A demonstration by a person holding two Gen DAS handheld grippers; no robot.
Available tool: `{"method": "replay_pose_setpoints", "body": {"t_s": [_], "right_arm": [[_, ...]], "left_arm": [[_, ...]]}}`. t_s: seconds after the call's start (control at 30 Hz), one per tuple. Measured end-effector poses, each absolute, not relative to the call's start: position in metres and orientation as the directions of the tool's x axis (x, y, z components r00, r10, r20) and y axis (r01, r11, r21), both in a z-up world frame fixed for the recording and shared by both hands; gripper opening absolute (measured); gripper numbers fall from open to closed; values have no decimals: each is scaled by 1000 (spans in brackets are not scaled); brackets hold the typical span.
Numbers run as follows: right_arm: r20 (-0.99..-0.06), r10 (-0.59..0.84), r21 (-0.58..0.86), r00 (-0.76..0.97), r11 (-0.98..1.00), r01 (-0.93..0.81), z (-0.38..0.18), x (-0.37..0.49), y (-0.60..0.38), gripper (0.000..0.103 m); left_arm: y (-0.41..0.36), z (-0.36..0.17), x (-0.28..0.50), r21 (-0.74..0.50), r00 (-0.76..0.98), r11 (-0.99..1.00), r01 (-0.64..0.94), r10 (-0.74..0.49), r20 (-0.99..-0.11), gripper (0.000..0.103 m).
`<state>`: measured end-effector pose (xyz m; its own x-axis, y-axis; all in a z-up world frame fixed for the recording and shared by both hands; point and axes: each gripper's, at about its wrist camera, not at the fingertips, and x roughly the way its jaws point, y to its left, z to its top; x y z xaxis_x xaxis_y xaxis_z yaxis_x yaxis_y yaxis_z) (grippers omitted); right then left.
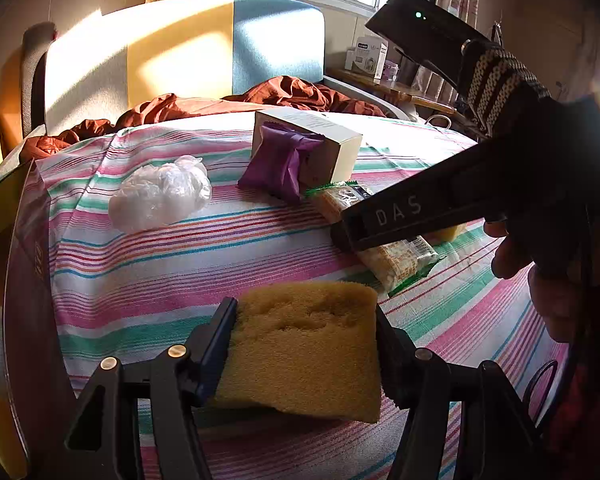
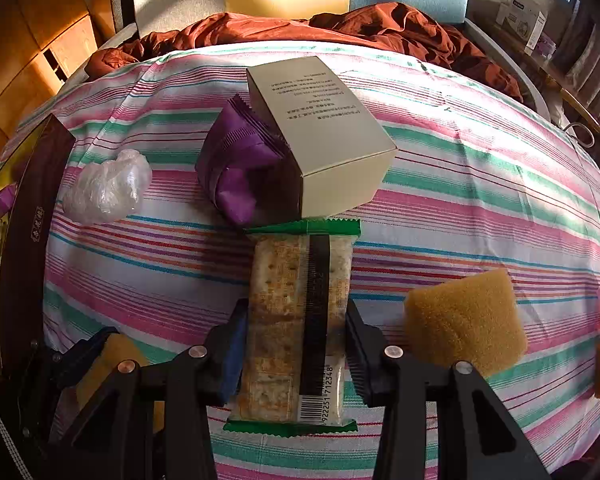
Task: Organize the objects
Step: 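Grasp the green-wrapped cracker bar with the right gripper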
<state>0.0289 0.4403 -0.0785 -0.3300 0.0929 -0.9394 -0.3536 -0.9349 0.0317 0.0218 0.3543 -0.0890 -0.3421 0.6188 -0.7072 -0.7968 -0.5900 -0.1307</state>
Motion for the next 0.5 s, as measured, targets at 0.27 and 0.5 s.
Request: {"method": "replay_pose_setpoints", "body": {"t_s": [0.27,0.5], "right_arm": [[-941,107,11,-322,-939,-345,-78,30,443,44],[-940,115,0,-322,-941,-337,-79,27,435,44]], "left_arm": [[355,-90,23,-121,-348,-591,-798,614,-709,64],[355,-89,23,-108,-355,-592,-798,608,-710,62]]}}
